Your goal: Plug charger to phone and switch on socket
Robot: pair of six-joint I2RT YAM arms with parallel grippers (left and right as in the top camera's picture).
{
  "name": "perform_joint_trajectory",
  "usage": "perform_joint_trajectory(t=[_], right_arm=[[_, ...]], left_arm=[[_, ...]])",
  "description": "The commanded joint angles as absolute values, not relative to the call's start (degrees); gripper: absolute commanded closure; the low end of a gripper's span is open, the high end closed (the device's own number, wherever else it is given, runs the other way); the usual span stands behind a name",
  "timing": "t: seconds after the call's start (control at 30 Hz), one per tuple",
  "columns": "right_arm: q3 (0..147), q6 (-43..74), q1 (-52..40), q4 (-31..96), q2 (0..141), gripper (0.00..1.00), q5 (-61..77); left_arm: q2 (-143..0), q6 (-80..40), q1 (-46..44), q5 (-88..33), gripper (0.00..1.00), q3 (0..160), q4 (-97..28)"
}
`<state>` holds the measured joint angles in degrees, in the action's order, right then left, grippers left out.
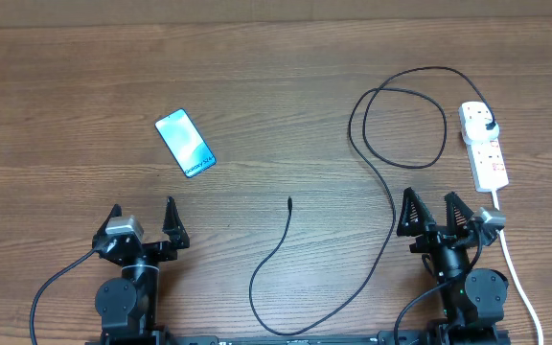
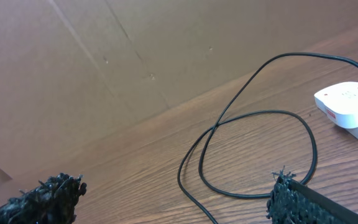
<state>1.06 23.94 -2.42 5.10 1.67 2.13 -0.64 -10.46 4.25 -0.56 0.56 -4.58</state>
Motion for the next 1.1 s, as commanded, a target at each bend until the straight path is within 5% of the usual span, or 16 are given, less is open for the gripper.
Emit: perform_joint_trajectory(t=[0.0, 0.57, 0.87, 1.07], right_arm=[[0.49, 23.59, -2.66, 4.71, 1.80, 0.00, 2.20], [0.49, 23.59, -2.66, 4.69, 1.80, 0.00, 2.20], [0.49, 23.59, -2.66, 4.71, 1.80, 0.00, 2.20], [0.49, 23.59, -2.66, 4.71, 1.80, 0.00, 2.20]], left_arm=[[-0.38, -8.91, 4.58, -0.03, 0.00, 3.75, -6.11], [-29.58, -8.80, 4.58, -0.05, 0.00, 30.37, -12.78], [-66.65, -11.14, 4.49, 1.50, 0.00, 68.75, -42.37], [-81.41, -11.18, 4.49, 1.41, 0.00, 79.44, -49.67]])
